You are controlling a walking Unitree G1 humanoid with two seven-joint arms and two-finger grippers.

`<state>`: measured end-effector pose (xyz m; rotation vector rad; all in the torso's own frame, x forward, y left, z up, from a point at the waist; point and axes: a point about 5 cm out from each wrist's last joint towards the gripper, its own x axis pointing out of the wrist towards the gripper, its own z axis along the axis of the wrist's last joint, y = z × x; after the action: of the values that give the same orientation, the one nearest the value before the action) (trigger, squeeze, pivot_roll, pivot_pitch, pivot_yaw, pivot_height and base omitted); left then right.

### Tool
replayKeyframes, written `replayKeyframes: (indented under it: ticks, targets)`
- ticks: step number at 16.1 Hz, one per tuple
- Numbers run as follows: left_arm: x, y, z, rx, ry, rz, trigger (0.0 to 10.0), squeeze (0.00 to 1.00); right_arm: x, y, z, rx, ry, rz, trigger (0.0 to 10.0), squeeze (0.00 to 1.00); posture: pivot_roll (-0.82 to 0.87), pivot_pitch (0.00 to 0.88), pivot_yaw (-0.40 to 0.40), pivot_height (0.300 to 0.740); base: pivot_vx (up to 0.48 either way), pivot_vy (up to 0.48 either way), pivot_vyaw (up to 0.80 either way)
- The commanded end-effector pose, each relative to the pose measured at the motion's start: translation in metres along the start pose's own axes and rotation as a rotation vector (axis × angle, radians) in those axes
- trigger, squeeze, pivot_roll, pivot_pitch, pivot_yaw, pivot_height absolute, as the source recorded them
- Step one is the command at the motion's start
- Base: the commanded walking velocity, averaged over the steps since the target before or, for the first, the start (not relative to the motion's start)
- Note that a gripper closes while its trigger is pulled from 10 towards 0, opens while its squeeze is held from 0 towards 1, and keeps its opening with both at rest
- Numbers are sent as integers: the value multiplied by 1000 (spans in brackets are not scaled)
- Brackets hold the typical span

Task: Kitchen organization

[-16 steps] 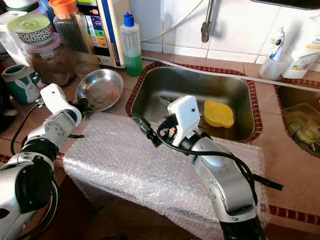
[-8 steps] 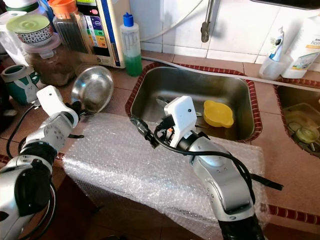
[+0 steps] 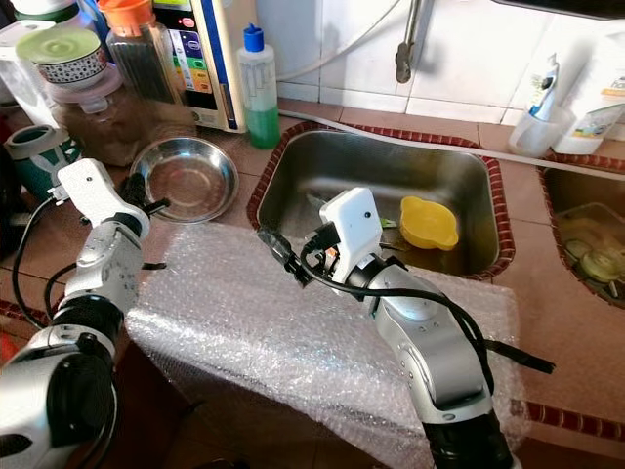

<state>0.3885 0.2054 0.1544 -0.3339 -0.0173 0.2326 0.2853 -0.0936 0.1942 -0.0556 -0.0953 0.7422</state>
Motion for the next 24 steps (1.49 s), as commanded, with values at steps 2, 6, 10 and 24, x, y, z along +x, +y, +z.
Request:
replayKeyframes:
  ticks: [2, 6, 10, 24]
  targets:
    - [-4, 3, -3, 9, -22, 3, 0, 0, 1, -5, 4, -11, -14, -25, 10000, 102, -75, 82, 61, 740, 0, 0, 0]
    - [-5, -10, 8, 34, -139, -70, 0, 0, 2, -8, 2, -6, -14, -47, 10000, 0, -73, 80, 61, 740, 0, 0, 0]
    - [-9, -20, 19, 103, -248, -130, 0, 0, 3, -10, 1, -8, -11, -60, 10000, 0, -71, 77, 60, 740, 0, 0, 0]
    - [-45, -96, 47, 143, -523, -608, 0, 0, 8, -40, 1, 158, -82, -280, 10000, 0, -58, 78, 62, 740, 0, 0, 0]
